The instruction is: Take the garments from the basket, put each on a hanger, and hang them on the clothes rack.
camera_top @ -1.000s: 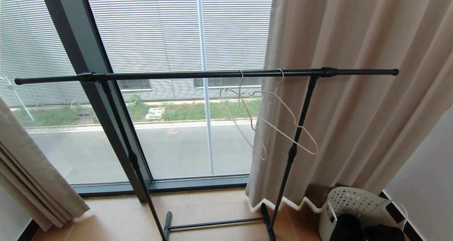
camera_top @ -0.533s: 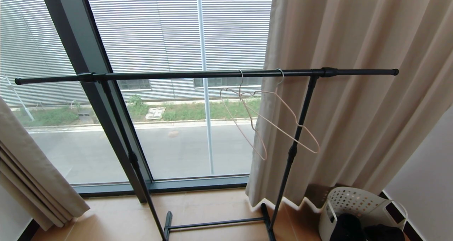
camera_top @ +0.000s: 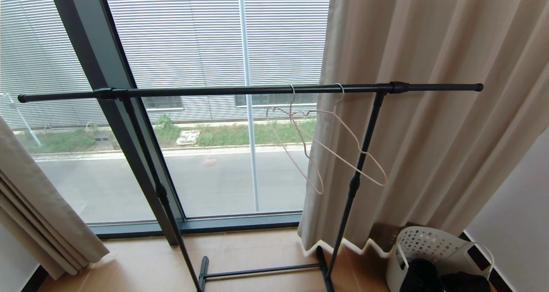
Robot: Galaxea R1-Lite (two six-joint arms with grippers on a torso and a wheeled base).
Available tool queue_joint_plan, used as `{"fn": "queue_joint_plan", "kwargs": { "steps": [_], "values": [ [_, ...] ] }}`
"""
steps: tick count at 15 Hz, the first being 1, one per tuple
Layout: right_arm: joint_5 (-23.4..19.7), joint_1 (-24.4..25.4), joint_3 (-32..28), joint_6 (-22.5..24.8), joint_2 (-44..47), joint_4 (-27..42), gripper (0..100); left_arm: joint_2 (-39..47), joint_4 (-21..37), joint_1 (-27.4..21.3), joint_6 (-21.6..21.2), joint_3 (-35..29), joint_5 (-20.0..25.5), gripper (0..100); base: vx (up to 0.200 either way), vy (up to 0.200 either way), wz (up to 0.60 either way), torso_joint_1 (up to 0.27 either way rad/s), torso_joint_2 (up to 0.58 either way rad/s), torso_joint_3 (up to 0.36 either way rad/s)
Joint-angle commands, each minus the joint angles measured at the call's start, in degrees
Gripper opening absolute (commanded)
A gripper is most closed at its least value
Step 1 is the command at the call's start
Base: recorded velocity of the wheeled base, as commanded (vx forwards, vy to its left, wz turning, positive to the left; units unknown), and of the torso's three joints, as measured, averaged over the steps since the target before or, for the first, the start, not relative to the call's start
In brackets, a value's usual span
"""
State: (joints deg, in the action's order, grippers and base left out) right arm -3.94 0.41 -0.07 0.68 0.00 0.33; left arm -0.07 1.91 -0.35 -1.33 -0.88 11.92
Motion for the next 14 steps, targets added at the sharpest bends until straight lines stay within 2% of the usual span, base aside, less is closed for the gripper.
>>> {"fn": "queue_joint_plan", "kwargs": {
  "steps": [1, 14],
  "values": [
    [0.0, 0.0, 0.0, 0.0, 0.0, 0.0, 100, 0.1, 0.0, 0.0, 0.0, 0.0, -0.1, 100, 0.0, 0.0, 0.0, 0.0, 0.0, 0.0],
    [-0.1, 0.0, 0.0, -0.1, 0.0, 0.0, 100, 0.1, 0.0, 0.0, -0.4, 0.0, 0.0, 100, 0.0, 0.0, 0.0, 0.0, 0.0, 0.0]
  ]
}}
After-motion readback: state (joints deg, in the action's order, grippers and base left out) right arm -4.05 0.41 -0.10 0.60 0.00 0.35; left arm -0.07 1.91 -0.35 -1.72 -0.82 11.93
